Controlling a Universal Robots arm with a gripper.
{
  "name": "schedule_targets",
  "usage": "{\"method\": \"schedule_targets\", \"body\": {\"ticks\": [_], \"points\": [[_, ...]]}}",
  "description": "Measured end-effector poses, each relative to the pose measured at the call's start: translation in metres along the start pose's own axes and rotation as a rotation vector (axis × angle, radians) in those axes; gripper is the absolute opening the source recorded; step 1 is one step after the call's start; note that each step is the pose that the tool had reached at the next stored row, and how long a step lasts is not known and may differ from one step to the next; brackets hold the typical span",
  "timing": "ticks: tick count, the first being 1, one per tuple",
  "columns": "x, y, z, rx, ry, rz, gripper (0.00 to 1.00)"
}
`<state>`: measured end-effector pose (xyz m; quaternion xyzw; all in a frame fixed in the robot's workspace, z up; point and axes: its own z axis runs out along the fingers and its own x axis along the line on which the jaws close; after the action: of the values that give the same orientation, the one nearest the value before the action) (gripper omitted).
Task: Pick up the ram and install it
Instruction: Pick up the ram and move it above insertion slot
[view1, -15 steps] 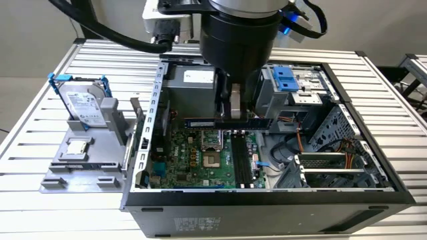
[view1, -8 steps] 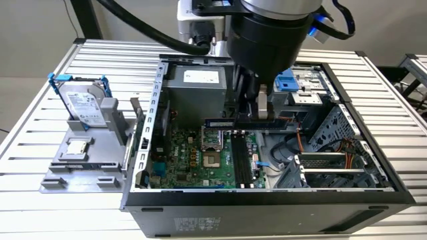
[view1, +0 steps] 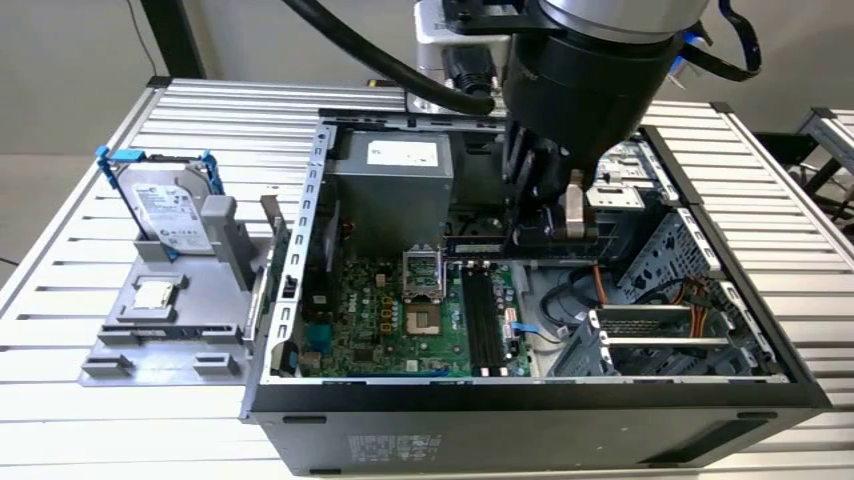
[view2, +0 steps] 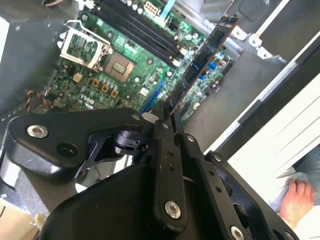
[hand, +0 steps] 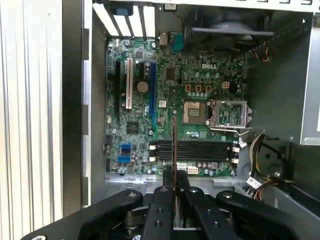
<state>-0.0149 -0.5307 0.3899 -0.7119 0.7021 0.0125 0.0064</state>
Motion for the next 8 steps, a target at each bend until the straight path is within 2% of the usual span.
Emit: {"method": "schedule_targets", "body": {"ticks": [3,8], "points": [[-0.0001,-0.0075,-0.0001,0.0,0.0,0.0,0.0],[-0.0002,-0.0086,-0.0001,0.0,0.0,0.0,0.0]]}}
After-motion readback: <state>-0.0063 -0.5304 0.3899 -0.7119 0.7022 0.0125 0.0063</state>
